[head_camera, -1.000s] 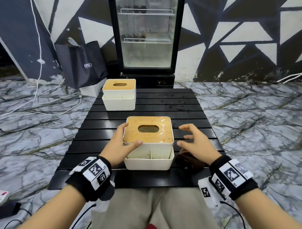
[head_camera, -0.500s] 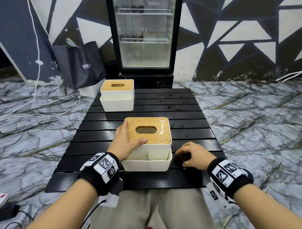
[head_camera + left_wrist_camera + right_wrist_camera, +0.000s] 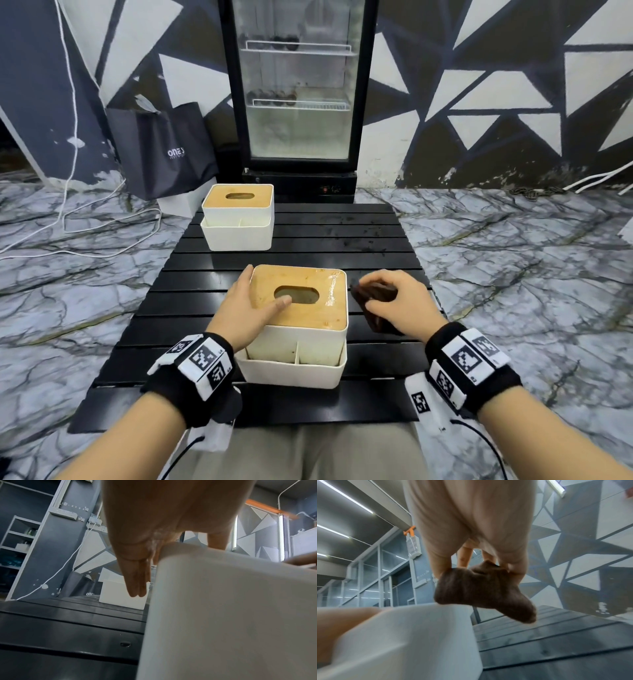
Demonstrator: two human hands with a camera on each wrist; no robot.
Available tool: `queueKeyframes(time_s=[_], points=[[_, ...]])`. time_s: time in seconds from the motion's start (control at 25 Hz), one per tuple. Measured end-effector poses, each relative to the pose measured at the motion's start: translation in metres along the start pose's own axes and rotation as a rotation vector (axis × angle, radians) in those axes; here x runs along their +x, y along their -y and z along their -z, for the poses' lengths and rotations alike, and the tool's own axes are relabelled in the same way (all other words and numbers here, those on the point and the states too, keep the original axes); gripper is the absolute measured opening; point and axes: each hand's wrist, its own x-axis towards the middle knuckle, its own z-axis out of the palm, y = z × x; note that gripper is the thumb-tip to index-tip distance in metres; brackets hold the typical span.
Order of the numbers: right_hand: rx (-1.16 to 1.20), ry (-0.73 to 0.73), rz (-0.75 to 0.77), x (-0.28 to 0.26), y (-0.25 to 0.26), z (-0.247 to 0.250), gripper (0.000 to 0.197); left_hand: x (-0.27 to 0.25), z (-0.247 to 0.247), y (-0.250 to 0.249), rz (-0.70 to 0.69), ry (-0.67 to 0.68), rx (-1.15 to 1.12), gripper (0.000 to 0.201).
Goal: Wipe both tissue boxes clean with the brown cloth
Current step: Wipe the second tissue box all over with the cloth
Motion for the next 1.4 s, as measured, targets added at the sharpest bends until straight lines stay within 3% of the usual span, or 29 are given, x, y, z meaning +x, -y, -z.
queueKeyframes(time_s=[0.16,0.28,0.56,0.84,1.12,1.4], points=[[0.015,0.038,0.198,0.009,0.031,-0.022,0.035,0.012,-0.008,-0.007,0.077,-0.074,0.031,0.076],[-0.079,0.08,0.223,0.009,0.028,-0.043,0.035,0.013,-0.011,-0.008,0.08,-0.091,-0.021,0.058],[-0.018,0.146,0.371,-0.018,0.006,-0.055,0.039,0.013,-0.013,-0.007,0.083,-0.101,-0.008,0.05],[-0.028,0.131,0.274,0.037,0.003,-0.052,0.031,0.013,-0.011,-0.003,0.097,-0.095,-0.008,0.053],[0.005,0.195,0.371,-0.013,0.003,-0.055,0.036,0.014,-0.014,-0.004,0.095,-0.096,0.011,0.054],[-0.017,0.139,0.257,0.035,0.003,-0.051,0.034,0.013,-0.013,-0.004,0.078,-0.083,0.006,0.05]])
